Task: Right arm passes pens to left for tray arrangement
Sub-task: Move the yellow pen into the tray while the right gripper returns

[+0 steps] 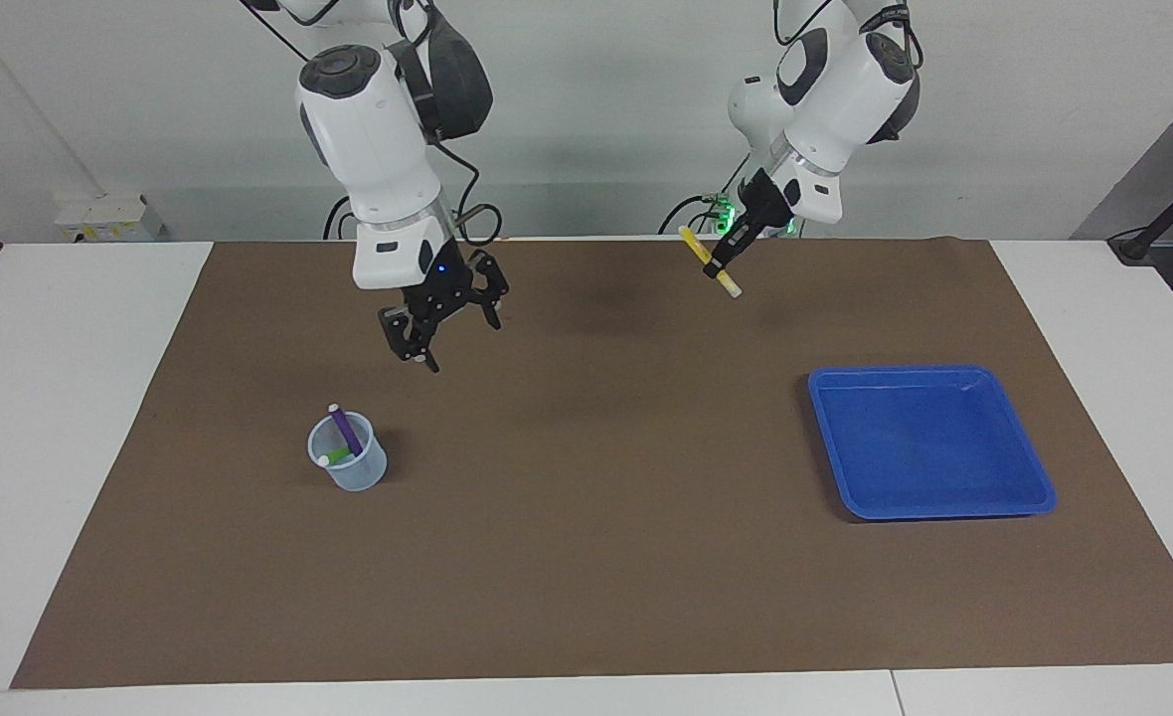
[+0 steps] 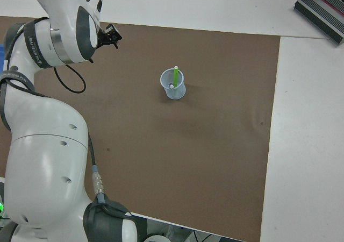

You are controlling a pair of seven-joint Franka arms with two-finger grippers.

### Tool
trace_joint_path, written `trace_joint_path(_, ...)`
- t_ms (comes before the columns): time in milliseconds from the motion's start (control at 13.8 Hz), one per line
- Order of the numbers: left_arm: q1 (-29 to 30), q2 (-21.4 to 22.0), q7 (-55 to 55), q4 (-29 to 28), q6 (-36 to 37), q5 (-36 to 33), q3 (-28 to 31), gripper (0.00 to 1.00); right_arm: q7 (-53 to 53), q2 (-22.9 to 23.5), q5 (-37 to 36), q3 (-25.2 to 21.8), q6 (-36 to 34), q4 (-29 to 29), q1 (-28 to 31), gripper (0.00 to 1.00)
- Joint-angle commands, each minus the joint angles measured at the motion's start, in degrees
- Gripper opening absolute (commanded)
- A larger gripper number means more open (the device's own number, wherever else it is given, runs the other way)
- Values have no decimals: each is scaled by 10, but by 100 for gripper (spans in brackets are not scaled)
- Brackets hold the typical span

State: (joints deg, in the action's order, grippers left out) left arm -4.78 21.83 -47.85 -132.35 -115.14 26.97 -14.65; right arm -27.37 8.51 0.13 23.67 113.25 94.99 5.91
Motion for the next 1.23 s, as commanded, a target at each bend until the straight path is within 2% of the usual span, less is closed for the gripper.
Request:
trace_joint_path(0,56,15,151,-14,42,-30,-2,0,-109,-2,-29,8,49,48,51,100)
trace_joint_path(290,73,-3,224,-27,23,-98,-2,0,-151,1,-29,8,86,106,88,100)
trace_joint_path(435,140,-31,307,-31,3,-109,-2,0,-152,-1,-29,8,115,136,107,100)
trace_joint_path(508,172,-52,358,-30,-18,-116,-2,0,-153,-1,-29,9,128,150,115,97)
trace_joint_path(653,204,-99,417,-27,-75,-149,-2,0,-169,4,-29,8,150,163,123,85)
trace_joint_path(870,205,-148,420,-21,-144,-181,-2,0,-196,16,-29,9,181,180,145,85)
trace_joint_path(943,205,-164,421,-18,-166,-190,-2,0,-196,15,-29,9,181,182,145,77)
trace_joint_path(1088,217,-182,427,3,-172,-227,0,0,-197,18,-29,9,188,187,147,76)
trace_joint_path(1160,244,-203,449,21,-175,-257,-1,0,-196,18,-29,9,195,191,147,73)
